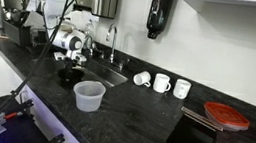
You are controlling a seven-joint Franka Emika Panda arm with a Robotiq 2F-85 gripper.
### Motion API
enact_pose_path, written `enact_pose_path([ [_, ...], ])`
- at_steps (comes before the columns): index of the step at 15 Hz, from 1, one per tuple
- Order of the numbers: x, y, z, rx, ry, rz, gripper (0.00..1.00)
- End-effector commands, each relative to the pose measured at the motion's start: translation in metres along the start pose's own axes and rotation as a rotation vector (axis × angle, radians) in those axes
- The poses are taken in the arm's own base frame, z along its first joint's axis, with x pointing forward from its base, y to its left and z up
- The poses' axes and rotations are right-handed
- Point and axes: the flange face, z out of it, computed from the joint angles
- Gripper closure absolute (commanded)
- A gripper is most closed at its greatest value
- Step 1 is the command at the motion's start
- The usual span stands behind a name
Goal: Put the bowl on the countertop
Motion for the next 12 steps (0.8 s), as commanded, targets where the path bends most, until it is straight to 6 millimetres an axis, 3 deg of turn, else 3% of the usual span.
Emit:
enact_pose_path([
  [1,0.004,-0.010,-0.011,0.062,-0.026,0.036,0.55],
  [5,0.005,-0.027,-0.029,0.088,-0.006,0.023,0.82],
  [7,0.010,-0.026,-0.040,0.086,0.017,0.023,0.94],
  [12,0.019,-0.031,-0.097,0.120,0.123,-0.009,0.99],
])
